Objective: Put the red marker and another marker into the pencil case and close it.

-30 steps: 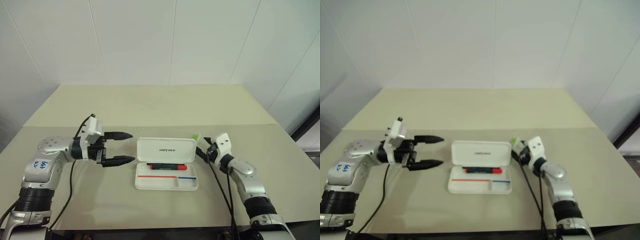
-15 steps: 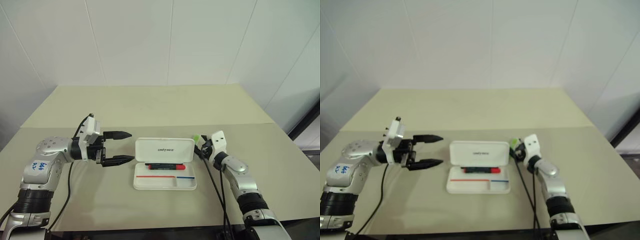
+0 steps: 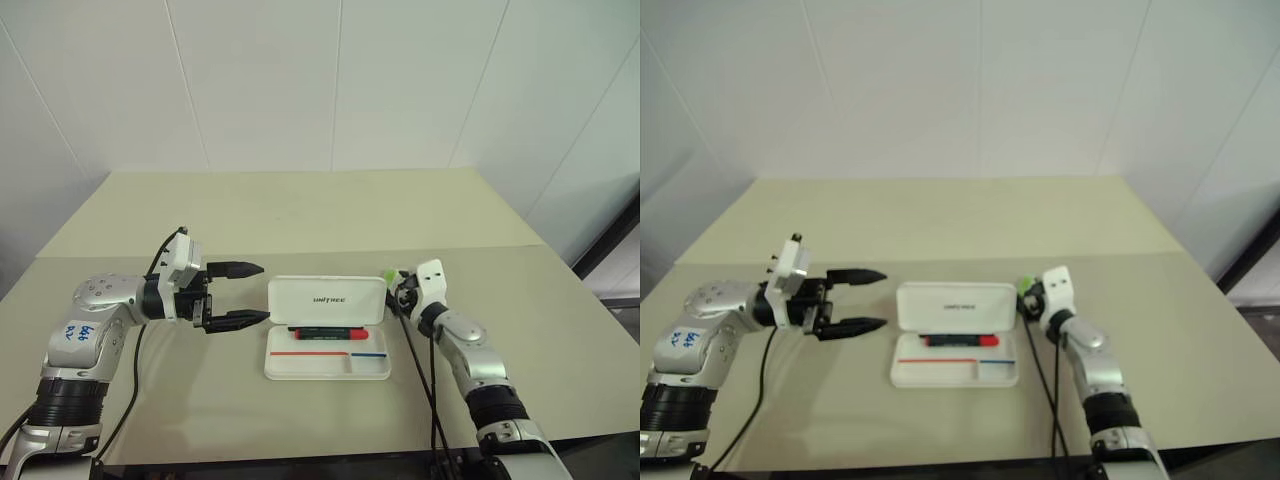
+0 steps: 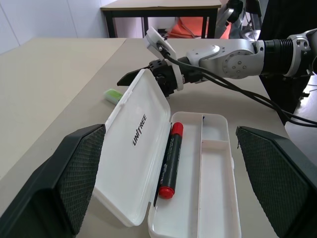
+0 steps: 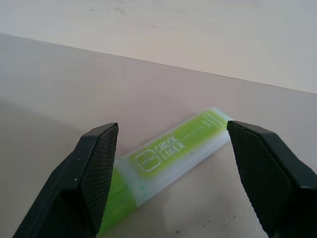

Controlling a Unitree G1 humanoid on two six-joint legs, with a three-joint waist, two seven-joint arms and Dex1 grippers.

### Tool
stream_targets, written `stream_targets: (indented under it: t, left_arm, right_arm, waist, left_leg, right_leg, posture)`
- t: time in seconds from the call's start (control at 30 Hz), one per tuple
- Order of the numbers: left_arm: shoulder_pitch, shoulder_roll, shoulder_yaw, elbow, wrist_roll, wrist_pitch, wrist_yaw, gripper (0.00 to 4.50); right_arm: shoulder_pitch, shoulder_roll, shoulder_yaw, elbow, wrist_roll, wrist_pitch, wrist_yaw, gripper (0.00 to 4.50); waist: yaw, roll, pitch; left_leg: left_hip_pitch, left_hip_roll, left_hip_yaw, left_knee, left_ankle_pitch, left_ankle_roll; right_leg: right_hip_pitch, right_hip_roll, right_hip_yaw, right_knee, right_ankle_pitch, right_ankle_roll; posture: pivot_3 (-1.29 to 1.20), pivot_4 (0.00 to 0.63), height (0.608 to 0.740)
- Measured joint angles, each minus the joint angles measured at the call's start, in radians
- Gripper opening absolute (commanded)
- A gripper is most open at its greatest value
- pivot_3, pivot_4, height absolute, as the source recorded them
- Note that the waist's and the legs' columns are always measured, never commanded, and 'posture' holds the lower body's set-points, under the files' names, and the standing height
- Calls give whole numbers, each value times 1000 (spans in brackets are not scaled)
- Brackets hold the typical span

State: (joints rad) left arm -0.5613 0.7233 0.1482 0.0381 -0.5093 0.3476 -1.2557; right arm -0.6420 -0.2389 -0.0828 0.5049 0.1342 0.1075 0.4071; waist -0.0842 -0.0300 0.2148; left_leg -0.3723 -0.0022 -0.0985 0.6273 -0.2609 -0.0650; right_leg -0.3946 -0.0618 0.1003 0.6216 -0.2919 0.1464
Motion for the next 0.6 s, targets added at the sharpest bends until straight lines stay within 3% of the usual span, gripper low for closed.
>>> stream_targets:
  t: [0.37, 0.6]
  left_arm:
    - [0, -1, 0, -1, 0, -1, 8, 4492]
    - [0, -1, 0, -17, 0, -1, 12, 4492]
  right_arm:
    - [-10, 60, -3, -76, 2, 151, -107, 4500]
    - [-20, 96, -4, -144, -19, 263, -248, 4500]
  waist:
    - [2, 0, 0]
    - [2, 0, 0]
  left_leg:
    - [0, 0, 0, -3, 0, 0]
    - [0, 0, 0, -7, 0, 0]
  right_leg:
    - [-1, 0, 0, -1, -1, -1]
    - [-2, 0, 0, -2, -1, -2]
  posture:
    - [0, 150, 740]
    - [0, 150, 740]
